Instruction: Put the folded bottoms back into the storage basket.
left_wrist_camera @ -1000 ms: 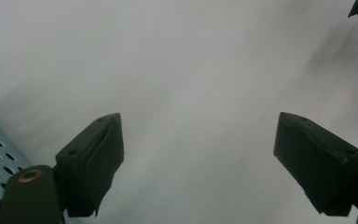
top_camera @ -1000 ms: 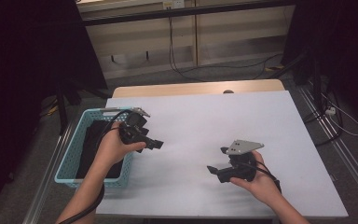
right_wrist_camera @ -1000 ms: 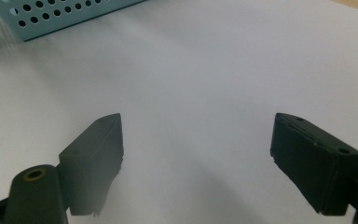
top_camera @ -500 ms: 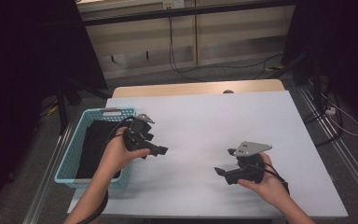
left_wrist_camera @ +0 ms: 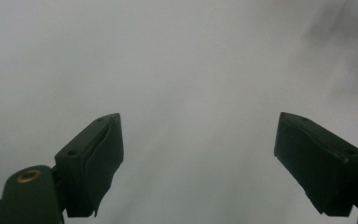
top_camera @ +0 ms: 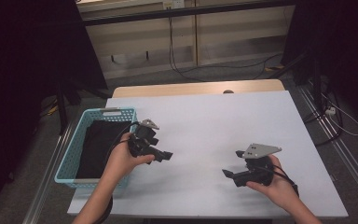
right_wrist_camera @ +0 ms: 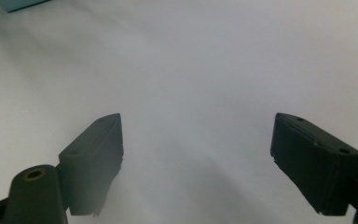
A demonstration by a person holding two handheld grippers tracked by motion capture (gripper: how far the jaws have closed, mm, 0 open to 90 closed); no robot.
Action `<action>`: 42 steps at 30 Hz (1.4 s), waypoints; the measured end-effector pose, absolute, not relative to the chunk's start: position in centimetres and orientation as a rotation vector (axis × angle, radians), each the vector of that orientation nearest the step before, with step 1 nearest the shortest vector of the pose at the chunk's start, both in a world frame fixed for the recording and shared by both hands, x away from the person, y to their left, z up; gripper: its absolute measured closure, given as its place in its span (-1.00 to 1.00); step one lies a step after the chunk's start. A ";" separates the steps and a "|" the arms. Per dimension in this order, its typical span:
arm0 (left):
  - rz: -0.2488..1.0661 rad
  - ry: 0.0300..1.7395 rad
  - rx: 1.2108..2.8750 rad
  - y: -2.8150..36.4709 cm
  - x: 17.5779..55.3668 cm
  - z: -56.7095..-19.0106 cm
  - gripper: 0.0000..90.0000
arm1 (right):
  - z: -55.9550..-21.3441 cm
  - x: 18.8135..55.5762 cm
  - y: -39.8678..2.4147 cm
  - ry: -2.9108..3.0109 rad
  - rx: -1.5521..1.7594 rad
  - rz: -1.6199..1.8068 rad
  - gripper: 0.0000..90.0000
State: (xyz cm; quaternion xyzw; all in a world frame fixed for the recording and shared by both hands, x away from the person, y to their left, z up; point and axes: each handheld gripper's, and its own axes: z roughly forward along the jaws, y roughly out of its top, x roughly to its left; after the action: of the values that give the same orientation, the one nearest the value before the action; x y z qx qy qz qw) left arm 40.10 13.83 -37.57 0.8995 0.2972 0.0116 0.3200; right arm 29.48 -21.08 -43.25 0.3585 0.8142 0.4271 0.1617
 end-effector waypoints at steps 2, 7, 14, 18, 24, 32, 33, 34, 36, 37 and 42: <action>0.027 0.784 2.359 13.7 40.0 -37.8 -0.65 | -43.3 29.4 -21.4 2.324 1.029 1.212 -0.63; 0.029 0.789 2.342 13.6 39.6 -38.4 -0.66 | -43.4 29.0 -22.1 2.325 1.038 1.200 -0.63; 0.033 0.773 2.348 13.4 38.9 -39.1 -0.66 | -43.6 28.5 -23.1 2.322 1.060 1.189 -0.63; 0.032 0.770 2.349 13.5 38.7 -39.5 -0.66 | -43.7 28.3 -23.4 2.320 1.065 1.189 -0.64; 0.042 0.765 2.338 13.7 38.1 -39.8 -0.68 | -43.8 27.7 -24.3 2.316 1.079 1.176 -0.64; 0.045 0.756 2.323 14.0 37.6 -40.4 -0.70 | -44.1 27.1 -25.4 2.307 1.105 1.165 -0.65; 0.045 0.753 2.321 14.0 37.6 -40.5 -0.70 | -44.1 27.1 -25.5 2.306 1.107 1.166 -0.65; 0.042 0.748 2.324 14.0 37.5 -40.5 -0.70 | -44.2 27.1 -25.6 2.307 1.108 1.169 -0.65; 0.043 0.747 2.322 14.0 37.5 -40.7 -0.71 | -44.2 27.0 -25.7 2.304 1.114 1.171 -0.65; 0.040 0.745 2.318 14.0 37.4 -40.7 -0.71 | -44.3 27.0 -25.9 2.306 1.112 1.169 -0.65; 0.038 0.735 2.305 14.0 37.2 -41.1 -0.72 | -44.4 26.9 -26.1 2.303 1.114 1.169 -0.65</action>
State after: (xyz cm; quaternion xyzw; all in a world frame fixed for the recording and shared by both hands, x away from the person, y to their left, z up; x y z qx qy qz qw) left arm 37.17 13.97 -41.06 0.8912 0.2844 0.0145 0.3531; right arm 26.92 -26.07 -44.41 0.3908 0.8076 0.4101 0.1638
